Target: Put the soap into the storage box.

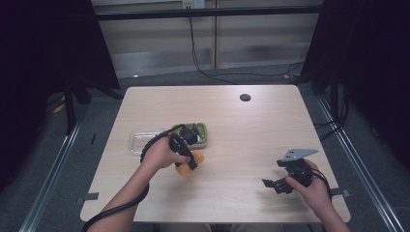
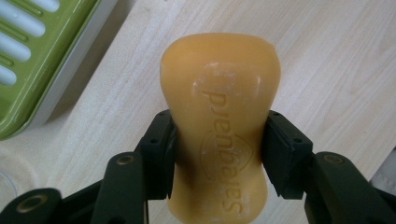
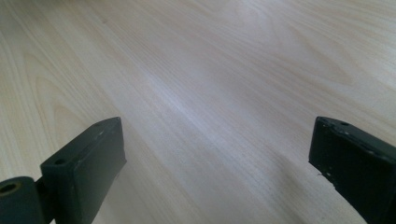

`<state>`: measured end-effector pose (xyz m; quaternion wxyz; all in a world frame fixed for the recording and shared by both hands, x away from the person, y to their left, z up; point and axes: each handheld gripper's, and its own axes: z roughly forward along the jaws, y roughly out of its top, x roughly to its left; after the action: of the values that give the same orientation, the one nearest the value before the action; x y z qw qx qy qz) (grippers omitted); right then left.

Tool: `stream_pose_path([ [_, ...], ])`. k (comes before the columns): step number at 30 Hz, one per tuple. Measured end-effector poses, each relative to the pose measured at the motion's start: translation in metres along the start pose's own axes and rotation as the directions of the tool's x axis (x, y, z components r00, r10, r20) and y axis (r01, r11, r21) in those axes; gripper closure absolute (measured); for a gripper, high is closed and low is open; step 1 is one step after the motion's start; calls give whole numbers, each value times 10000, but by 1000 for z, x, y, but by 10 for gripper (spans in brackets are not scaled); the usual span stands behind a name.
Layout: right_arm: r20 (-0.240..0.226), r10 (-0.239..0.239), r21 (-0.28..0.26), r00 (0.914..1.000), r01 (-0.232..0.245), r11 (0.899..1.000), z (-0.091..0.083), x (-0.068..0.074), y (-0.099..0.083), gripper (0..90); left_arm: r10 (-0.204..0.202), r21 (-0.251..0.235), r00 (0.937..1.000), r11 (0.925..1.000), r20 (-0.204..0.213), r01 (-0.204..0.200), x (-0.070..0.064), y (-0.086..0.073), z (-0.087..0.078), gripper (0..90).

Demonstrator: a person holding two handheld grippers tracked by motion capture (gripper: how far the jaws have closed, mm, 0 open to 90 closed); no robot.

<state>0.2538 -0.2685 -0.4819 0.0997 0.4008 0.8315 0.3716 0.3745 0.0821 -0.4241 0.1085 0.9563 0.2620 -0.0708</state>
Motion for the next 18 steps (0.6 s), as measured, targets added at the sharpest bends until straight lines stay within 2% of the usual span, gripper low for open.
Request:
stream_pose_path([
  [3, 69, 8, 59, 10000, -8, 10000, 0, 0, 0, 32, -64, -108, 10000, 9999, 32, 64, 1, 0, -1, 498],
  [15, 62, 30, 53, 10000, -30, 10000, -1, 0, 0, 32, 52, 52, 10000, 10000, -3, -52, 5, 2, -6, 498],
  [18, 25, -3, 42, 10000, 3, 10000, 0, 0, 0, 32, -30, -53, 9999, 10000, 130, 31, 6, 3, -7, 498],
])
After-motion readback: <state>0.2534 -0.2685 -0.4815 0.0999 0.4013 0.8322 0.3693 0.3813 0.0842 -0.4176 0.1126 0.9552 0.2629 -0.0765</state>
